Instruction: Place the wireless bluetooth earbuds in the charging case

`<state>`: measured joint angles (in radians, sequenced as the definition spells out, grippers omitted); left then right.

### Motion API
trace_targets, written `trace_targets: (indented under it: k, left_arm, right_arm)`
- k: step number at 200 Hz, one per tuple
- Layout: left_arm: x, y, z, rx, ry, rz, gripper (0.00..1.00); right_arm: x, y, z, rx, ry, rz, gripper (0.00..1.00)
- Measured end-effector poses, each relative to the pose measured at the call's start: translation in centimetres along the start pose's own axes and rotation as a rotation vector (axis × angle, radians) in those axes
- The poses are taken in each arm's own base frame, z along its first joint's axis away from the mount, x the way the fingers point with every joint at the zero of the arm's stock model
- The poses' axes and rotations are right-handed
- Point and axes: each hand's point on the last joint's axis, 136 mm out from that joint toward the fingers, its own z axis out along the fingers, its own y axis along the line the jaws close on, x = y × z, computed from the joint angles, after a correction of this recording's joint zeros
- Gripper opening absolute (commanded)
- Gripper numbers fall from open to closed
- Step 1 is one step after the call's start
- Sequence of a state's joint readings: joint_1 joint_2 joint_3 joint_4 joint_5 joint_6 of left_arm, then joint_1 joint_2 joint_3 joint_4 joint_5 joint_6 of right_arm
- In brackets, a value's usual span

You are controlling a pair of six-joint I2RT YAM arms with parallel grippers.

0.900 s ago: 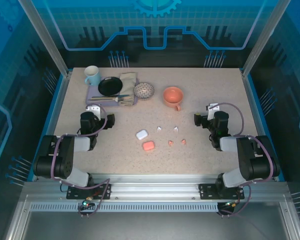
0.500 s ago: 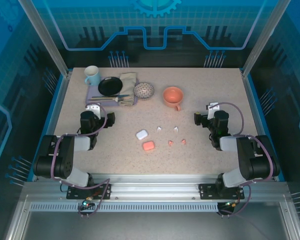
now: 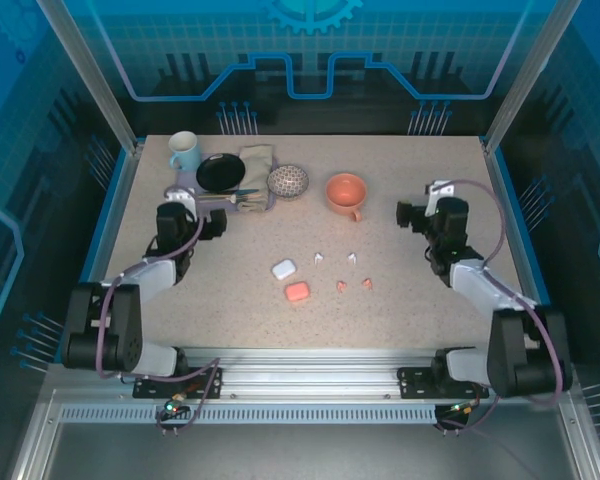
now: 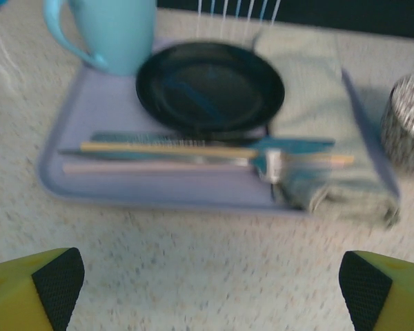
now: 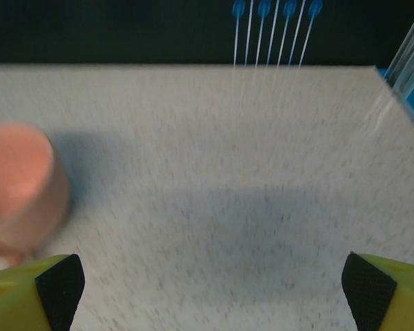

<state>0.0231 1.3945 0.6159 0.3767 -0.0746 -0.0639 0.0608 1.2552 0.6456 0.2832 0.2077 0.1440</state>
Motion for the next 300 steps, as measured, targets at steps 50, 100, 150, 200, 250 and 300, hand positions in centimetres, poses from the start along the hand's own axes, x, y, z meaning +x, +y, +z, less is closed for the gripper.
trace_targets:
  k: [50, 100, 150, 200, 250, 300]
  left_arm:
    - [-6.0, -1.3, -3.3, -0.023, 0.093, -0.275, 0.99]
    - [-0.4, -4.1, -6.3, -0.012, 0.384, -0.490, 0.99]
    - [0.4, -4.8, -7.0, -0.033, 0.479, -0.561, 0.99]
    - [-1.7, -4.0, -5.0, -0.057, 0.494, -0.593, 0.99]
    - [-1.3, -3.3, -5.0, -0.066, 0.514, -0.616, 0.99]
    - [-1.3, -3.0, -5.0, -0.062, 0.516, -0.630, 0.99]
  right_arm:
    - [-3.5, 2.0, -3.5, -0.092, 0.131, 0.177, 1.00]
    - [2.2, 14.9, -9.0, -0.424, 0.455, 0.031, 0.97]
    - [11.5, 25.4, -12.0, -0.538, 0.757, -0.143, 0.95]
    - [17.0, 30.6, -11.0, -0.467, 0.900, -0.261, 0.93]
    - [19.2, 30.2, -11.0, -0.353, 0.966, -0.250, 0.93]
    - [21.0, 30.9, -10.5, -0.271, 0.992, -0.276, 0.92]
